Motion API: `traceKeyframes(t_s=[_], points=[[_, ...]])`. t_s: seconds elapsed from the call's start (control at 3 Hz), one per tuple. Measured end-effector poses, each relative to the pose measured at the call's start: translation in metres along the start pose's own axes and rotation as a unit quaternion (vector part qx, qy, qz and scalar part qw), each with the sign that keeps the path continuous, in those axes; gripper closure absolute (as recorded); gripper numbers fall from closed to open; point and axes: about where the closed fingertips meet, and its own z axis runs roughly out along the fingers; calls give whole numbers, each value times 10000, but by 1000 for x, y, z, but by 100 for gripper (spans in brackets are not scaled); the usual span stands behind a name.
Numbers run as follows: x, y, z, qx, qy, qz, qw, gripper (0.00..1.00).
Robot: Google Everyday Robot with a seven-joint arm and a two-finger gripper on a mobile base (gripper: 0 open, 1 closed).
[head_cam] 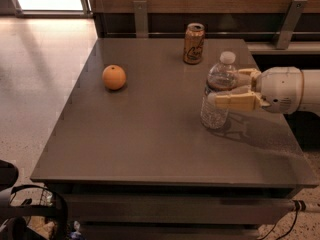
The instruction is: Pick water bottle
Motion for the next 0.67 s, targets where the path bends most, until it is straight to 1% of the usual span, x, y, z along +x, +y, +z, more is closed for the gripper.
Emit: traceKeyframes(t_s=[0.33, 0.67], points=[[-1, 1, 2, -21, -2, -9, 10000, 93], [-5, 3, 4, -50, 11, -58, 10000, 100]])
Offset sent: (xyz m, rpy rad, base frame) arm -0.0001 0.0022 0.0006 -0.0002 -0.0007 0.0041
